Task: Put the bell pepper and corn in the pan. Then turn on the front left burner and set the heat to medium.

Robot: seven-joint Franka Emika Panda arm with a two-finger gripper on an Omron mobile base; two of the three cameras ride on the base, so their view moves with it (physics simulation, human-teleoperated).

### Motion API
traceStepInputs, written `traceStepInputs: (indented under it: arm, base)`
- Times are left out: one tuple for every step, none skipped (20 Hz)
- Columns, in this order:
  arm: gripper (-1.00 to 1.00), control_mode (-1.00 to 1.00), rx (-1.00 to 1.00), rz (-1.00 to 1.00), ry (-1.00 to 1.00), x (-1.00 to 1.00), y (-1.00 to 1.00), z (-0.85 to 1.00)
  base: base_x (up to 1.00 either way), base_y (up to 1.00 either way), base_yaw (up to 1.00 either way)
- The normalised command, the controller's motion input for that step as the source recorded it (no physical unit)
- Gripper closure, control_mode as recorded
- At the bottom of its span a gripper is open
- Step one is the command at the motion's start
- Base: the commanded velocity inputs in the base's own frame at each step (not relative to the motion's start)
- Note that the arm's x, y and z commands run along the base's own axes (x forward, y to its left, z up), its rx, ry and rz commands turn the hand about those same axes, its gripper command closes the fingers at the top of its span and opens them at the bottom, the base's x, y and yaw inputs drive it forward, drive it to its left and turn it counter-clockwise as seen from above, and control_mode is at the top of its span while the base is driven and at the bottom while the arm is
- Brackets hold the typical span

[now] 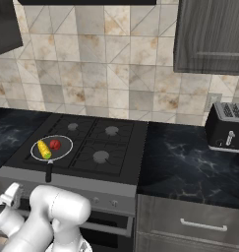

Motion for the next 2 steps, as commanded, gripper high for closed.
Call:
traceStepInputs:
  arm:
    - [1.0, -1.0, -0.23, 0.0, 0.0, 0.0, 0.0, 0.0]
    - [1.0, -1.0, -0.23, 0.0, 0.0, 0.0, 0.0, 0.0]
  base:
    - [0.0, 0.0, 0.0]
    - [0.0, 0.0, 0.0]
